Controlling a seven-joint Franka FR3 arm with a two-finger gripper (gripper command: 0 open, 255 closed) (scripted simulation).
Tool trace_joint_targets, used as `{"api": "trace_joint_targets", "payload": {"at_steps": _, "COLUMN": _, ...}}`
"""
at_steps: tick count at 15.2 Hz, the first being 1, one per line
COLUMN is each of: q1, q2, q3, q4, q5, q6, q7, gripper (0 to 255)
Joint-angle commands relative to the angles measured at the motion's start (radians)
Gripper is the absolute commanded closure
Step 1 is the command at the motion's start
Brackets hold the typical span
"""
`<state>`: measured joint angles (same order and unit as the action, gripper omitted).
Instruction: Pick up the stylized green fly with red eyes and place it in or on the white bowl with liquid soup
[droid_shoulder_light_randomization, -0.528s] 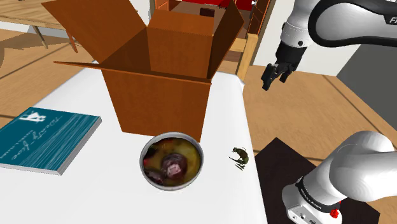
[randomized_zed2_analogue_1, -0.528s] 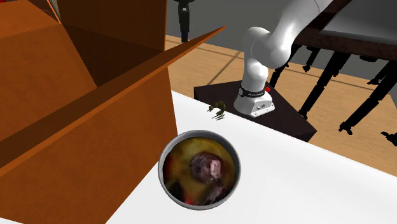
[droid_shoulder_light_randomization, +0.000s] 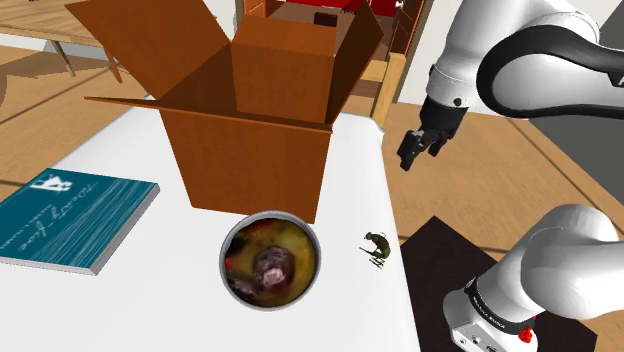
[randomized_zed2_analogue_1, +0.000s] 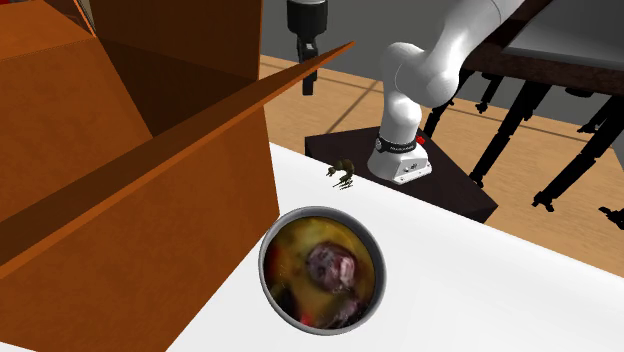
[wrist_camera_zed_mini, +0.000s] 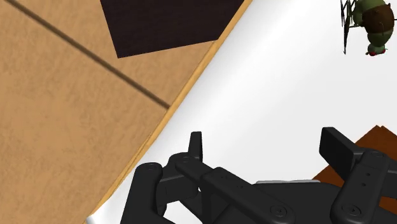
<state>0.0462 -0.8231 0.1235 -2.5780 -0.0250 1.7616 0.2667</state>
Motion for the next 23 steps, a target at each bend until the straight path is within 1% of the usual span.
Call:
{"api": "trace_joint_targets", "payload": {"at_steps": 1, "q1": 0.026, "q2": -0.004, "q3": 0.042, "q4": -0.031, "q5": 0.038, "q6": 0.021, "q7": 0.047, "gripper": 0}}
{"api": "trace_joint_targets", "payload": {"at_steps": 7, "q1": 0.108, "q2": -0.003, "q3": 0.162, "q4": -0.110, "q5": 0.150, "q6": 0.089, "q7": 0.171, "gripper": 0}}
{"api": "trace_joint_targets", "payload": {"at_steps": 12, "q1": 0.176, "q2": 0.043, "q3": 0.271, "q4": -0.143, "q5": 0.246, "q6": 0.164, "q7": 0.277, "gripper": 0}}
{"api": "trace_joint_targets", "payload": {"at_steps": 20, "q1": 0.186, "q2": 0.086, "q3": 0.306, "q4": -0.220, "q5": 0.274, "q6": 0.283, "q7": 0.287, "gripper": 0}}
{"api": "trace_joint_targets", "payload": {"at_steps": 23, "q1": 0.187, "q2": 0.090, "q3": 0.308, "q4": -0.226, "q5": 0.275, "q6": 0.292, "q7": 0.287, "gripper": 0}}
